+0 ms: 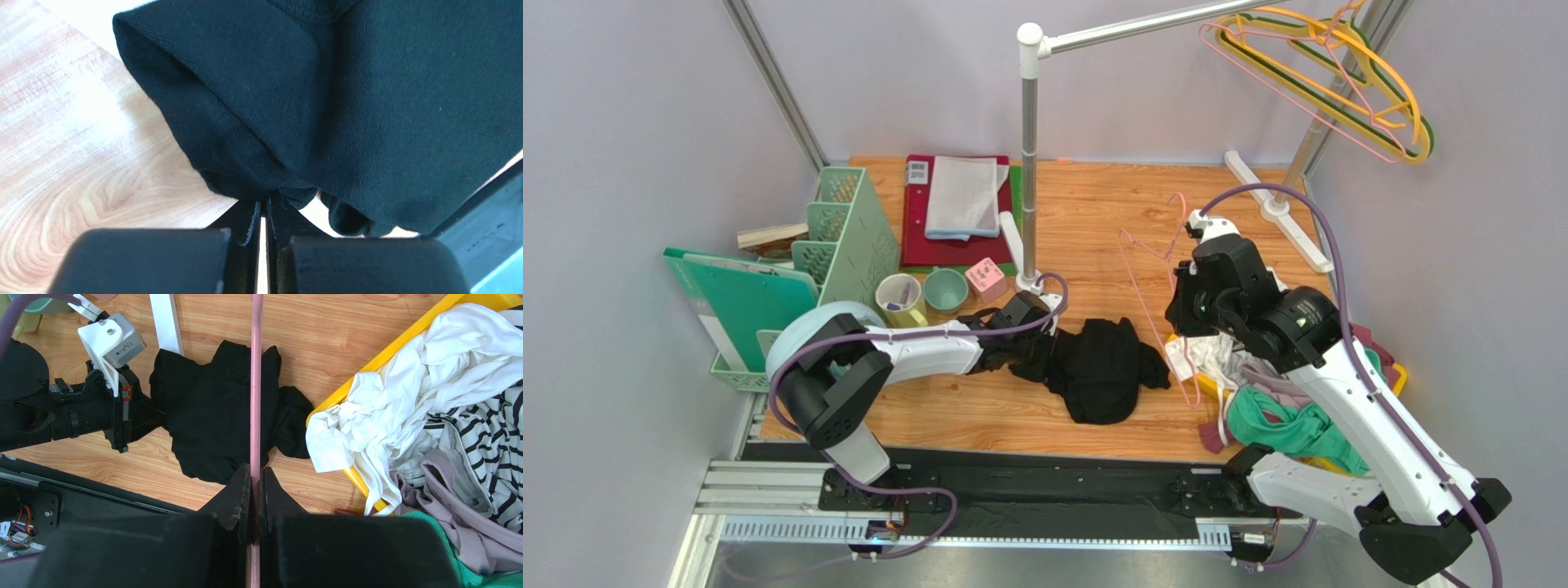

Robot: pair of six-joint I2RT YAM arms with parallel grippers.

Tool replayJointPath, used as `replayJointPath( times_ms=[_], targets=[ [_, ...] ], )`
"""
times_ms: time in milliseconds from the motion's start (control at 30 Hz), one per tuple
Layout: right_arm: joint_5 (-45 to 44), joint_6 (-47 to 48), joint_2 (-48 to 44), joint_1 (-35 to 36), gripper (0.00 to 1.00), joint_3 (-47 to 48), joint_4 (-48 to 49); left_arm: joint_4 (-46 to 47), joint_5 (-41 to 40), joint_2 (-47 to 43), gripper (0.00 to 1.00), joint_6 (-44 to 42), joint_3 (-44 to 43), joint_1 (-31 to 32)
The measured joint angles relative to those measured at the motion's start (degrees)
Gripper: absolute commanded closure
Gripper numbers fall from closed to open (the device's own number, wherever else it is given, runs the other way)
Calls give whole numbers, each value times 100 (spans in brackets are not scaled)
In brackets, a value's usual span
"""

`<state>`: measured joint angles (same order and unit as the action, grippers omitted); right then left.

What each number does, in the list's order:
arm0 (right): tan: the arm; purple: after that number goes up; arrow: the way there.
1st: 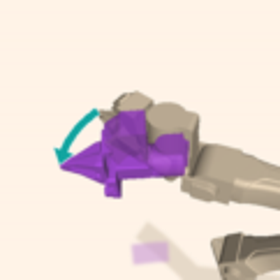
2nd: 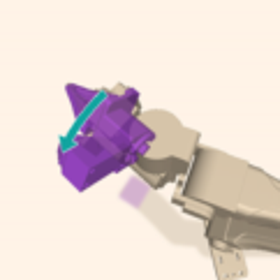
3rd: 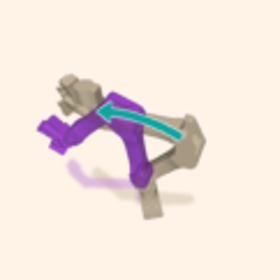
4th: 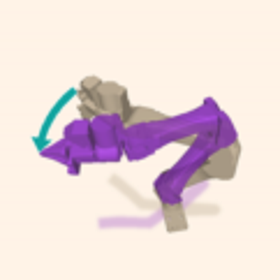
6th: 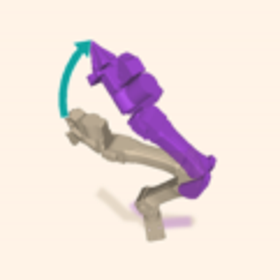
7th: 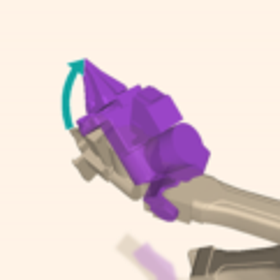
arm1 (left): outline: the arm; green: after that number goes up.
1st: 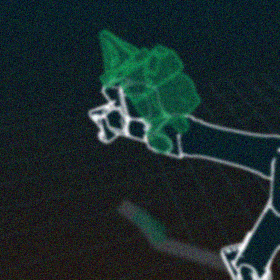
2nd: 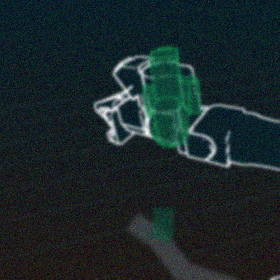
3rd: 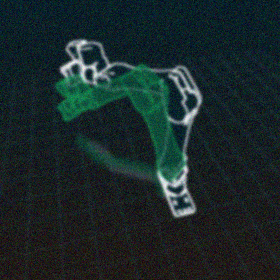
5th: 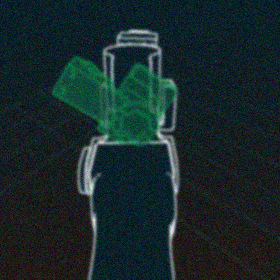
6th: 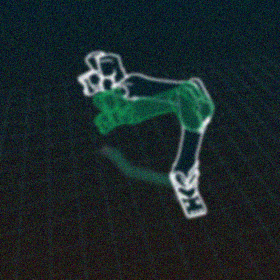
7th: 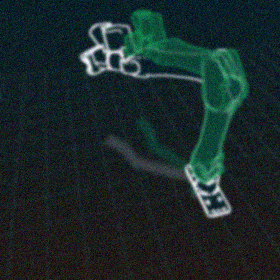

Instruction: Place the tank top on the hanger

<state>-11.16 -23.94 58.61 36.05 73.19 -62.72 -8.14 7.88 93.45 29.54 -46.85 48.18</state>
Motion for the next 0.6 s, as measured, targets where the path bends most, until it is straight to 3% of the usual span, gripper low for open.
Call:
replayJointPath(
  times_ms=[167, 333, 600],
  targets=[
    [35, 33, 31, 15, 100, 48, 20, -155, -101, -212, 100, -146, 0, 2],
    [87, 131, 94, 31, 100, 48, 103, -793, -463, -1495, 100, -442, -170, -68],
    [164, 262, 142, 59, 100, 57, 367, -2061, -1458, -3379, 100, -754, -1705, -136]
  ],
)
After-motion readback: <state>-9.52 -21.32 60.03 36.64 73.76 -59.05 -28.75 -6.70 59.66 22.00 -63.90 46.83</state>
